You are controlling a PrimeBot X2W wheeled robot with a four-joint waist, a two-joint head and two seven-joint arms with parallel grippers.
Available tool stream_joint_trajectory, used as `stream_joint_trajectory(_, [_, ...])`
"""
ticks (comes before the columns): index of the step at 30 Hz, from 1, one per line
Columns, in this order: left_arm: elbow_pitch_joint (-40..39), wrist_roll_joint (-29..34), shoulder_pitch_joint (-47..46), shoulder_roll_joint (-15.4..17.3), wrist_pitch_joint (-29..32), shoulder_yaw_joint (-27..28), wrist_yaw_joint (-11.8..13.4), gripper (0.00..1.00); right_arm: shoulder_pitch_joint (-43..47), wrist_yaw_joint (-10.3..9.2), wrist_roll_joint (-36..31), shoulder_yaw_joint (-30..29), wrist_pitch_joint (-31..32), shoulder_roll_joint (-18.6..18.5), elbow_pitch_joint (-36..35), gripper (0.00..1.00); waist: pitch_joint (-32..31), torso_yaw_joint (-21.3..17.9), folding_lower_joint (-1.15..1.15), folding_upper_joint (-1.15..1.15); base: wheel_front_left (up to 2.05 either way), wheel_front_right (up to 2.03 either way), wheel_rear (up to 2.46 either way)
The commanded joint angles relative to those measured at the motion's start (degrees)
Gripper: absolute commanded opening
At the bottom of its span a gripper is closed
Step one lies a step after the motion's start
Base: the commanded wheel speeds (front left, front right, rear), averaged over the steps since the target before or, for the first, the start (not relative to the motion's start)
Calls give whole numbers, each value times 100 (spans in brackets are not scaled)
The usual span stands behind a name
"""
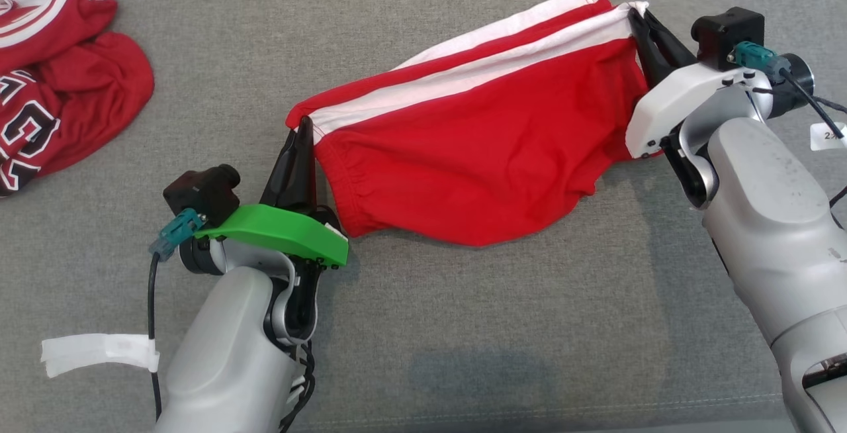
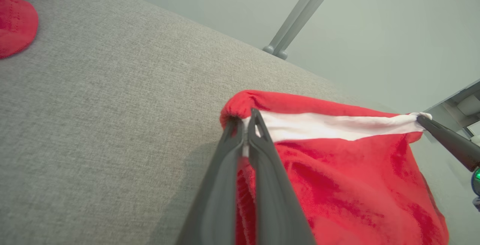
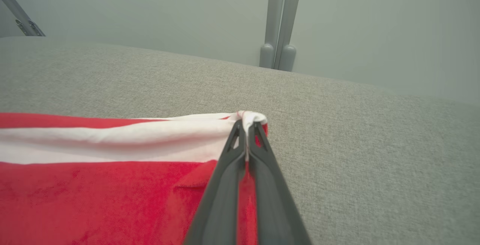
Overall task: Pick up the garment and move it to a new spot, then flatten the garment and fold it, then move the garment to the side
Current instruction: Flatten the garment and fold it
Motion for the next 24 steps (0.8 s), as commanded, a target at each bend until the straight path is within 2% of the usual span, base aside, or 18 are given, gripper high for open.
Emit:
stream_joint_trajectory(1, [41,-39,-111,12,-14,-13,66,0,-115,-10,37,42,-60,-41,127,0,77,86,-1,-1,0,0,0])
stream_joint_trajectory(9, [251,-82,-428,12,-14,-216,117,0,-826,-10,339,327,-261,-15,1111,0,238,126,-1,-1,0,0,0])
stream_joint_trajectory(15, [348,-115,-585,12,-14,-300,163,0,-1156,-10,406,536,-344,1,1495,0,304,155,-1,-1,0,0,0])
stream_joint_trajectory(16, [368,-100,-606,12,-14,-319,178,0,-1189,-10,407,576,-350,9,1538,7,307,161,-1,-1,0,0,0])
stream_joint_trajectory(17, [382,-77,-624,12,-15,-335,180,0,-1216,-10,428,608,-360,21,1571,27,308,167,-1,-1,0,0,0])
stream_joint_trajectory(18, [392,-69,-633,12,-15,-346,186,10,-1239,-10,451,634,-363,24,1600,49,308,170,-1,-1,0,0,0])
stream_joint_trajectory(19, [402,-43,-641,12,-14,-371,179,35,-1251,-10,453,681,-371,28,1622,92,308,173,-1,-1,0,0,0])
stream_joint_trajectory(20, [402,-22,-648,11,-14,-395,163,47,-1273,-10,475,712,-379,25,1641,100,307,175,-1,-1,0,0,0])
stream_joint_trajectory(21, [396,-7,-647,11,-14,-415,152,100,-1302,-10,498,744,-385,22,1654,100,307,175,-1,-1,0,0,0])
stream_joint_trajectory(24, [395,109,-626,13,-14,-453,145,100,-1343,-10,552,862,-389,16,1670,100,292,172,-1,-1,0,0,0])
